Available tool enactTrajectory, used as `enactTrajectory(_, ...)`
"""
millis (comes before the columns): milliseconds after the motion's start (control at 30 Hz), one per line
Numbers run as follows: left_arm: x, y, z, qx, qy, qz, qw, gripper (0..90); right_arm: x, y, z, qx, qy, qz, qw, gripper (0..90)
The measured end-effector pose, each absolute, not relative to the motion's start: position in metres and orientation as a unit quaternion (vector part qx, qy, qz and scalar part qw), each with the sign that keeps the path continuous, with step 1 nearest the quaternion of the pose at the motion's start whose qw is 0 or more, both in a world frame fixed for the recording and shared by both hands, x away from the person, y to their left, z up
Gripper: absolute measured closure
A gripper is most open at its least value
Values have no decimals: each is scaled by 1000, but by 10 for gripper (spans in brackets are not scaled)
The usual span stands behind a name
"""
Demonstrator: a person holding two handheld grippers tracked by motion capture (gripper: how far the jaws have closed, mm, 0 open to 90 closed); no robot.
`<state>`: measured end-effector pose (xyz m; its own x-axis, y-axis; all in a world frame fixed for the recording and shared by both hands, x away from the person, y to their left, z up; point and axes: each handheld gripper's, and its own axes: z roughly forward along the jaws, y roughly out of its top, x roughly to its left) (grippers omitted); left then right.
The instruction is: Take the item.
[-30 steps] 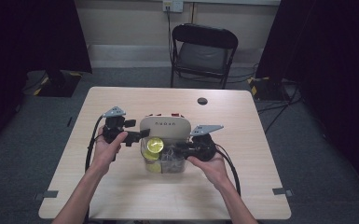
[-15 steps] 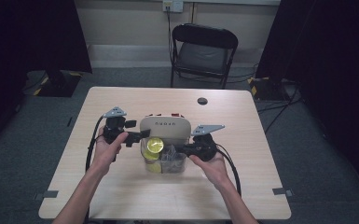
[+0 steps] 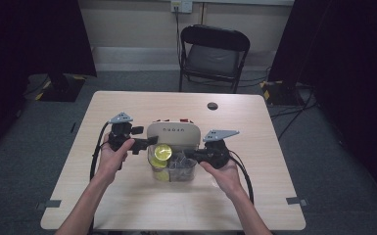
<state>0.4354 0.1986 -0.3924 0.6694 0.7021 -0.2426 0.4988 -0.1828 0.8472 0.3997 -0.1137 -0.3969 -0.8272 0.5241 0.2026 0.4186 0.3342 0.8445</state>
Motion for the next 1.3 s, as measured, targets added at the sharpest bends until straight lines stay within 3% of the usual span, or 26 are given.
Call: enactTrajectory(1300, 435, 199, -394, 763, 399, 92, 501, 185, 384, -154, -367, 309, 784, 533, 77, 900)
